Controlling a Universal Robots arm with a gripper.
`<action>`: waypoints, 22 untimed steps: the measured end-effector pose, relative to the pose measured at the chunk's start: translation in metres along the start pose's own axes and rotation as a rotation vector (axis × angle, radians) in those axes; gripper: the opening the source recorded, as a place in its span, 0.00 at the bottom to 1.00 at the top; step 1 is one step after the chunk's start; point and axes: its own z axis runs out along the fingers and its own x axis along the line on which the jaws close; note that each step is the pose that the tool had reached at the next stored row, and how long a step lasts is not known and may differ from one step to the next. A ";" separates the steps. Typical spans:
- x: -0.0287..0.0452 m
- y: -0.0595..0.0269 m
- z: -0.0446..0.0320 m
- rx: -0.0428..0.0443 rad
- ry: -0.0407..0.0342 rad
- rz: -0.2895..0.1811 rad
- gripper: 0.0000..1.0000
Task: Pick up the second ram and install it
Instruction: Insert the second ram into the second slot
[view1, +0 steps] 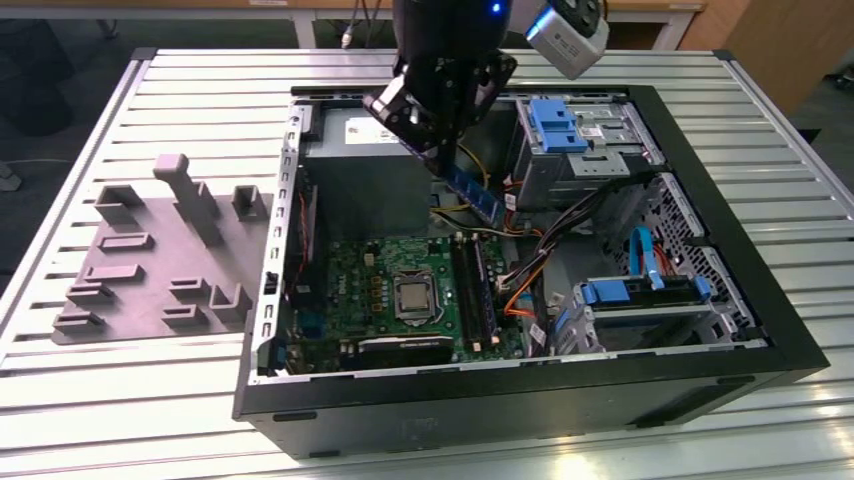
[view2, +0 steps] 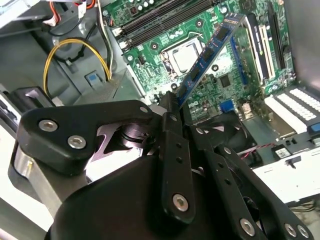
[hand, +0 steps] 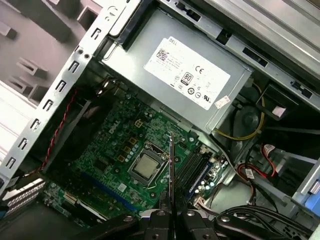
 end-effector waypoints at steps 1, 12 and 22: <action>0.0000 0.0000 0.0002 0.0000 0.0001 0.011 0.14; 0.0000 0.0000 0.0024 -0.0004 0.0011 0.121 0.14; 0.0000 0.0000 0.0045 -0.0007 0.0020 0.224 0.14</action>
